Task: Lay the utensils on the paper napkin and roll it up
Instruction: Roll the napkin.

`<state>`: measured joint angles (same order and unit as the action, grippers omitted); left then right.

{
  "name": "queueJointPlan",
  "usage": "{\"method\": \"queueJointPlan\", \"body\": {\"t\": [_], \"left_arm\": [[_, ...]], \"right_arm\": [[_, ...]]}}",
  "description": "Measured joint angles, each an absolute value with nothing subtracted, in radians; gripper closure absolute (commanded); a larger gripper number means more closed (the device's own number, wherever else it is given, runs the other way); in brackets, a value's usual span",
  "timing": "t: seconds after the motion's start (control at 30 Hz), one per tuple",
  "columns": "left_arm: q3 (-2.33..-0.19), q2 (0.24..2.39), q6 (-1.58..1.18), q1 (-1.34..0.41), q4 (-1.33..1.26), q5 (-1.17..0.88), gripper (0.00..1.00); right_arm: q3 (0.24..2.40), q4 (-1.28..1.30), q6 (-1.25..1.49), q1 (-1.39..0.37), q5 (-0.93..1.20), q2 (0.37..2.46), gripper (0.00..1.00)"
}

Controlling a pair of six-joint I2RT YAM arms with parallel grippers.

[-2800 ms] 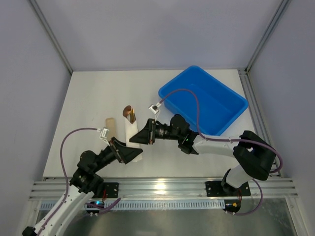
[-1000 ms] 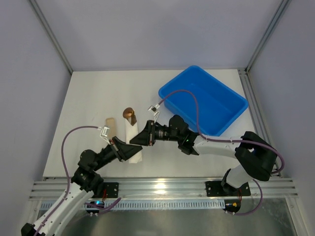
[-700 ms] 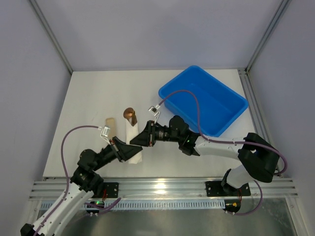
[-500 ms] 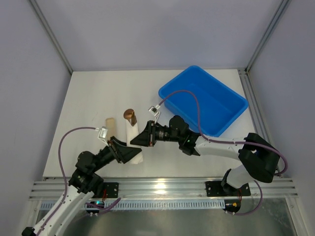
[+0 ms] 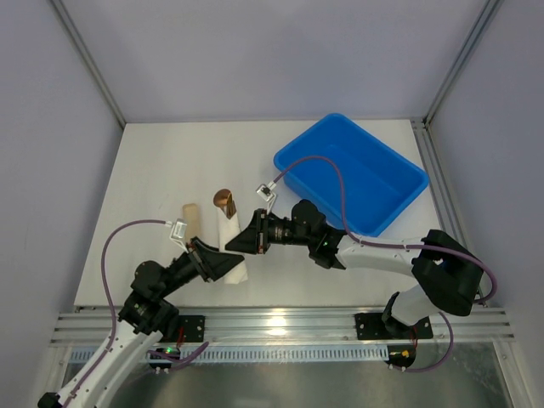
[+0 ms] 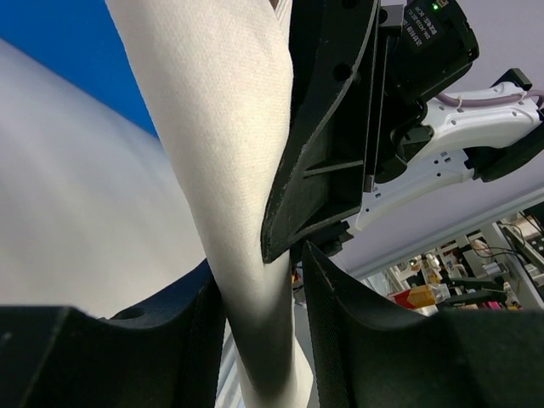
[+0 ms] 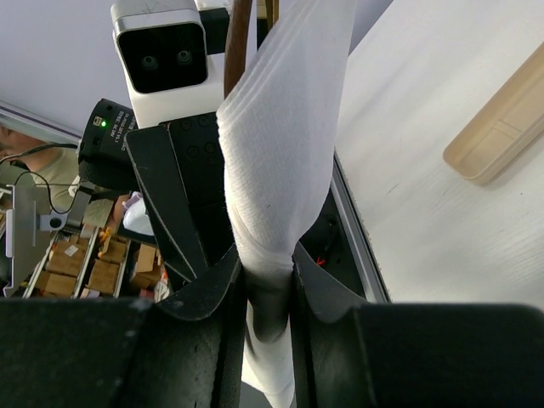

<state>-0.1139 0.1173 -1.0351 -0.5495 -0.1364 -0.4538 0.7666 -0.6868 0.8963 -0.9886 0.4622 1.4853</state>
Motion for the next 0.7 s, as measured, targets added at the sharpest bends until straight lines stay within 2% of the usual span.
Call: {"method": "queueJointPlan", "body": {"t": [0.7], "left_arm": [[-0.114, 0.074, -1.036, -0.550, -0.099, -0.453, 0.67]], "right_arm": [[0.767, -0.664, 0.883, -0.992, 0.456, 1.466, 0.96]]}}
